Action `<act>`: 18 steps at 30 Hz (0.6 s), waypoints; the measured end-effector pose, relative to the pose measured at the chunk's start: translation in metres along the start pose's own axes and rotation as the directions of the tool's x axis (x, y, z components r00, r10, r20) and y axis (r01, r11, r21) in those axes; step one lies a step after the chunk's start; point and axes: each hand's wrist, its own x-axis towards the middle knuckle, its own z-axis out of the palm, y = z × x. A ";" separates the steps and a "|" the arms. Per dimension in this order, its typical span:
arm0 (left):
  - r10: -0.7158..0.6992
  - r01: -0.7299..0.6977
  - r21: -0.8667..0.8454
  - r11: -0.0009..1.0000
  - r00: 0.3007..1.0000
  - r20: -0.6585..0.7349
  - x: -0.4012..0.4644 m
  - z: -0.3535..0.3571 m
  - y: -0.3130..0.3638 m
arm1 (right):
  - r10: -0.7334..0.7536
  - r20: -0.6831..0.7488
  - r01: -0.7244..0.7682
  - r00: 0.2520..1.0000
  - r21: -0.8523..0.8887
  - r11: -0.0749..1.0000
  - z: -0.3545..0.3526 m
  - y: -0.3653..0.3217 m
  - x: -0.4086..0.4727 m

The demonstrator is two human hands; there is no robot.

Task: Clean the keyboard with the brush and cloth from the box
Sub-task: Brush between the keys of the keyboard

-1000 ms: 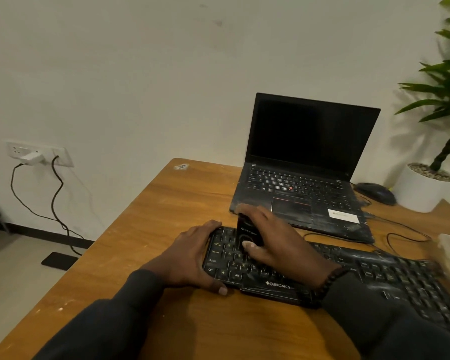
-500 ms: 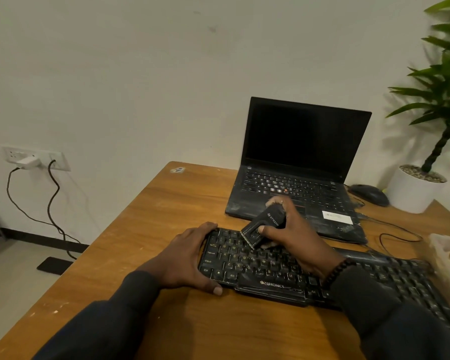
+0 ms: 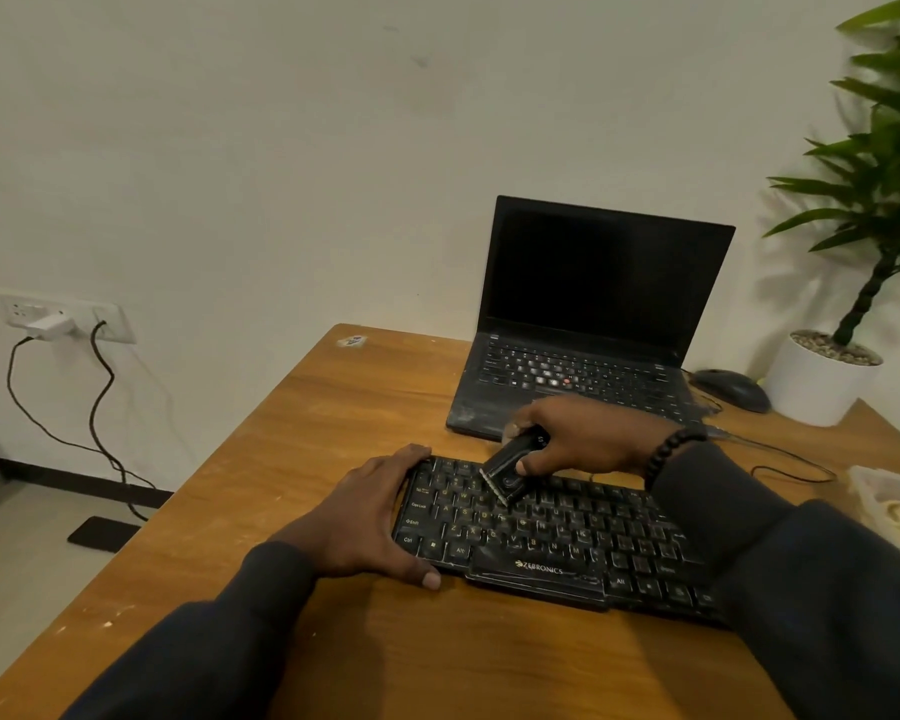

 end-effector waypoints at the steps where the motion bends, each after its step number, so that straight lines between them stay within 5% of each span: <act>1: 0.002 -0.002 -0.002 1.000 1.000 0.001 0.000 0.000 0.000 | -0.004 0.020 0.005 1.000 -0.021 1.000 -0.001 -0.001 0.001; 9: 0.005 -0.005 -0.012 1.000 1.000 0.000 0.000 0.000 0.000 | 0.019 0.097 -0.001 0.995 -0.177 0.984 -0.005 -0.002 0.004; 18: 0.012 -0.012 -0.004 1.000 1.000 -0.005 0.001 0.000 -0.002 | -0.026 0.091 0.027 0.996 -0.010 1.000 0.005 0.010 -0.013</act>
